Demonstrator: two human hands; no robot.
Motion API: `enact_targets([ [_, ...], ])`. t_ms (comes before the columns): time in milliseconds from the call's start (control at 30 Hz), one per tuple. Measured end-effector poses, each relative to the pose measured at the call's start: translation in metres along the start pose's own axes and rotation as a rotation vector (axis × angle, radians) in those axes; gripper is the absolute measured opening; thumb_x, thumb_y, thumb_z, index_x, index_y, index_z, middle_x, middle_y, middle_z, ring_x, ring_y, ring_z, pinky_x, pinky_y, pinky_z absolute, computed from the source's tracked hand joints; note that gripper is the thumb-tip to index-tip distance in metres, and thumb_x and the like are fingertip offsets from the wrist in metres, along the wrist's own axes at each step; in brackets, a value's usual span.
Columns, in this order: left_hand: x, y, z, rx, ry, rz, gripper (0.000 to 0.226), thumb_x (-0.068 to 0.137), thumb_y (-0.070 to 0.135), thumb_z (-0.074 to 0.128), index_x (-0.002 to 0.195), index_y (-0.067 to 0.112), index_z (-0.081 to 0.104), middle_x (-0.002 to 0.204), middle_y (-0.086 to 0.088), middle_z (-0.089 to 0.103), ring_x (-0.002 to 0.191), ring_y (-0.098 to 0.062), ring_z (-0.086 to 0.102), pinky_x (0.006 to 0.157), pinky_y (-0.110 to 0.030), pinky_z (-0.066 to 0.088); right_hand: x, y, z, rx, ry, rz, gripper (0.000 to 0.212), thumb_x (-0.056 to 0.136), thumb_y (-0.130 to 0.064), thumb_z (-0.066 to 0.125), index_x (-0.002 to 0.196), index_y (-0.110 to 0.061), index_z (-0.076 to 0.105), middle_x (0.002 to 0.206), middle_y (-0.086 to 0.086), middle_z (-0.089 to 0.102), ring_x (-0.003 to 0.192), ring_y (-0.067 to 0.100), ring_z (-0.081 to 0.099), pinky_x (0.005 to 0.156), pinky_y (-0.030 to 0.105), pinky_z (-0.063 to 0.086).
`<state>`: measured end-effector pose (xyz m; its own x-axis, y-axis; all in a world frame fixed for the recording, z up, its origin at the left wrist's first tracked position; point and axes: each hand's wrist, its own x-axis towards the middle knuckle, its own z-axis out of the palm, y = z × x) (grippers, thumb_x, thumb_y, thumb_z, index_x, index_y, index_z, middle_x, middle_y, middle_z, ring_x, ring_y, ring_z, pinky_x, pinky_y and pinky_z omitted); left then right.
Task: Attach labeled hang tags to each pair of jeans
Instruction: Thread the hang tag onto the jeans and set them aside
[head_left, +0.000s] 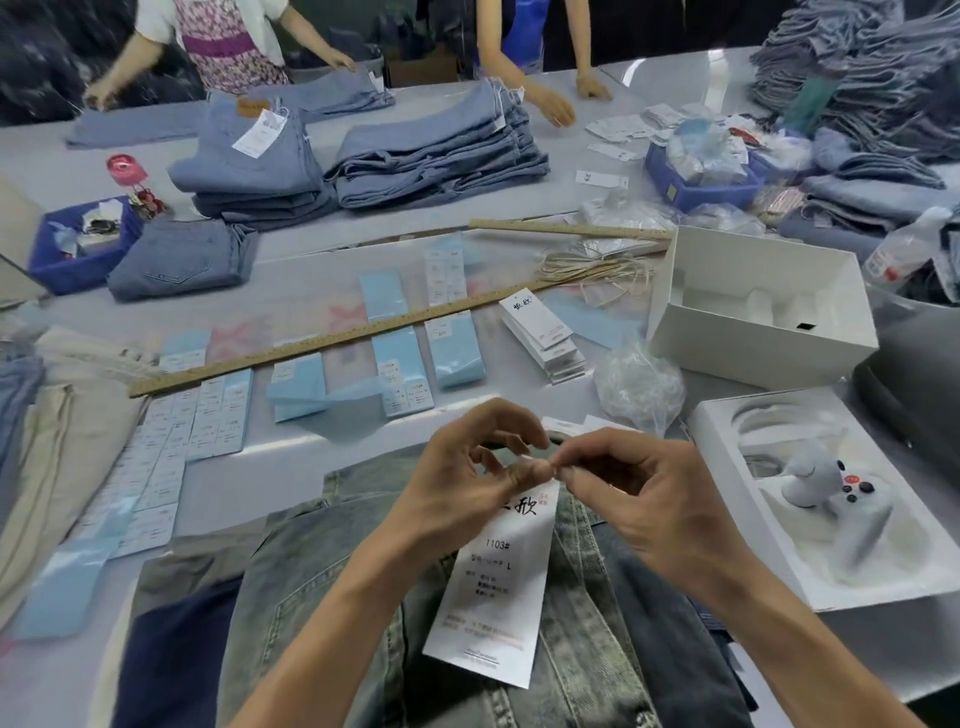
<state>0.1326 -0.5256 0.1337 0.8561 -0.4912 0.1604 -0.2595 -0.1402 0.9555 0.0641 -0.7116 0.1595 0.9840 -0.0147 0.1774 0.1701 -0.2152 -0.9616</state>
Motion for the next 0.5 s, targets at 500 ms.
enact_targets([
  [500, -0.04, -0.019, -0.017, -0.039, 0.362, -0.118, 0.009, 0.094, 0.017, 0.07, 0.102, 0.019, 0.073, 0.104, 0.005, 0.073, 0.101, -0.015, 0.069, 0.083, -0.035, 0.06, 0.024, -0.004, 0.006, -0.162, 0.103, -0.159, 0.028, 0.09, 0.0, 0.071, 0.101, -0.025, 0.077, 0.105, -0.01, 0.073, 0.097, 0.015, 0.071, 0.082, 0.02, 0.056],
])
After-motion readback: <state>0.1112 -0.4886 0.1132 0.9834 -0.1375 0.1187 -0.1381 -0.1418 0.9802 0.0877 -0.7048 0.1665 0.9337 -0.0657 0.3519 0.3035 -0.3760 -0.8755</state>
